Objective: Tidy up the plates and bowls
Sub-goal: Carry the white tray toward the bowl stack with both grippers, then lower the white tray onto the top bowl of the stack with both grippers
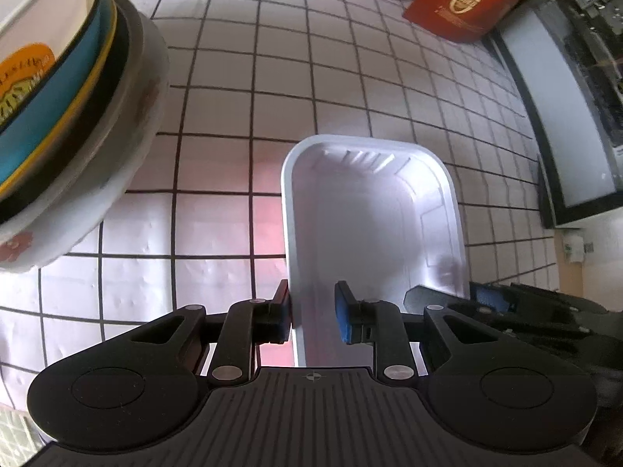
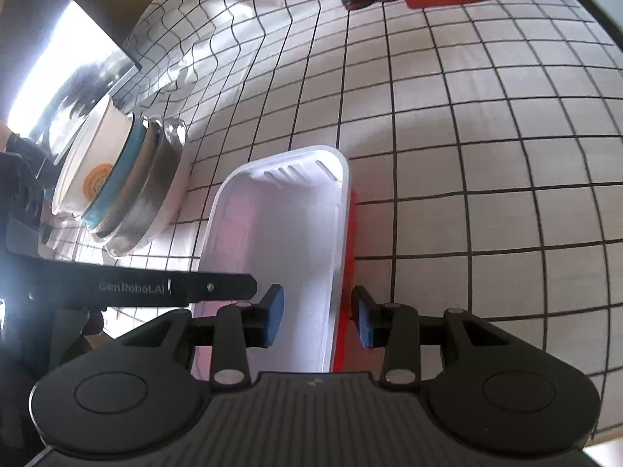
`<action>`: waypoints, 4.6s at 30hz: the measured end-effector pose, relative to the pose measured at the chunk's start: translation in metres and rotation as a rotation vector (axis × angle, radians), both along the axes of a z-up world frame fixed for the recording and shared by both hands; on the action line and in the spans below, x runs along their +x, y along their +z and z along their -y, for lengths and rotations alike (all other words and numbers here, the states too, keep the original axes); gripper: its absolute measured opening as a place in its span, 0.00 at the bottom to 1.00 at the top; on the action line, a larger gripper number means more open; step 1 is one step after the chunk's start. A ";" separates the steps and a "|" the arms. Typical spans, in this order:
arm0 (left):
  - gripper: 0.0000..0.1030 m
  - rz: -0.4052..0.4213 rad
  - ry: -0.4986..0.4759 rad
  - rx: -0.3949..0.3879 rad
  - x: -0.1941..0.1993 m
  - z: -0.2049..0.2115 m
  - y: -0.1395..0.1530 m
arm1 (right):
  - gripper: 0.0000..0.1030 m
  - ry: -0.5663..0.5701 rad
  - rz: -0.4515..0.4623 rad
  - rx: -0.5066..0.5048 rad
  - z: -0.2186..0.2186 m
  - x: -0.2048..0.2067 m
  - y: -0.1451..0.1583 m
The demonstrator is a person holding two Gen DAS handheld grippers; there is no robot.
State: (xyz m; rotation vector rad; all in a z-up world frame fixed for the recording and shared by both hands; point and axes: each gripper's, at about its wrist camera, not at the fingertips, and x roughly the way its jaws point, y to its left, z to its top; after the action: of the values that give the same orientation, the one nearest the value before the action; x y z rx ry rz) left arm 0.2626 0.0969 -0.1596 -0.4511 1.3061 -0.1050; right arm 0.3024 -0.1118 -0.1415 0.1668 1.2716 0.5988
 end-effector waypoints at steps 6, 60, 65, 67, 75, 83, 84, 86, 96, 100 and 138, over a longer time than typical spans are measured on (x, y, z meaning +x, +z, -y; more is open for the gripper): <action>0.25 0.194 -0.041 -0.060 -0.004 -0.017 0.065 | 0.38 -0.033 0.113 -0.006 -0.007 0.009 0.053; 0.21 0.304 0.253 -0.122 -0.014 -0.269 0.118 | 0.38 0.206 0.237 -0.084 -0.256 0.022 0.123; 0.21 0.283 0.268 -0.126 -0.018 -0.266 0.113 | 0.39 0.232 0.213 -0.070 -0.263 0.022 0.118; 0.21 0.274 0.271 -0.111 -0.020 -0.265 0.112 | 0.39 0.243 0.215 -0.066 -0.264 0.022 0.118; 0.21 0.297 0.225 -0.039 -0.025 -0.254 0.121 | 0.39 0.238 0.216 -0.064 -0.265 0.023 0.118; 0.21 0.274 0.232 -0.107 -0.023 -0.261 0.115 | 0.39 0.219 0.209 -0.072 -0.264 0.025 0.115; 0.21 0.276 0.234 -0.108 -0.023 -0.262 0.116 | 0.39 0.219 0.210 -0.070 -0.264 0.024 0.115; 0.21 0.283 0.236 -0.105 -0.022 -0.264 0.118 | 0.39 0.220 0.218 -0.064 -0.265 0.021 0.118; 0.21 0.264 0.243 -0.130 -0.024 -0.268 0.113 | 0.39 0.212 0.223 -0.049 -0.268 0.018 0.122; 0.21 0.271 0.237 -0.155 -0.025 -0.265 0.113 | 0.40 0.203 0.241 -0.065 -0.264 0.016 0.125; 0.21 0.288 0.251 -0.151 -0.031 -0.278 0.119 | 0.40 0.173 0.229 -0.104 -0.258 0.008 0.122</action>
State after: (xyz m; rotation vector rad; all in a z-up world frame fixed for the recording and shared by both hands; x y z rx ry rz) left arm 0.2318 0.3744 -0.0405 -0.6994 0.9546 -0.0557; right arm 0.3101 0.1460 -0.0194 -0.0969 1.0982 0.6777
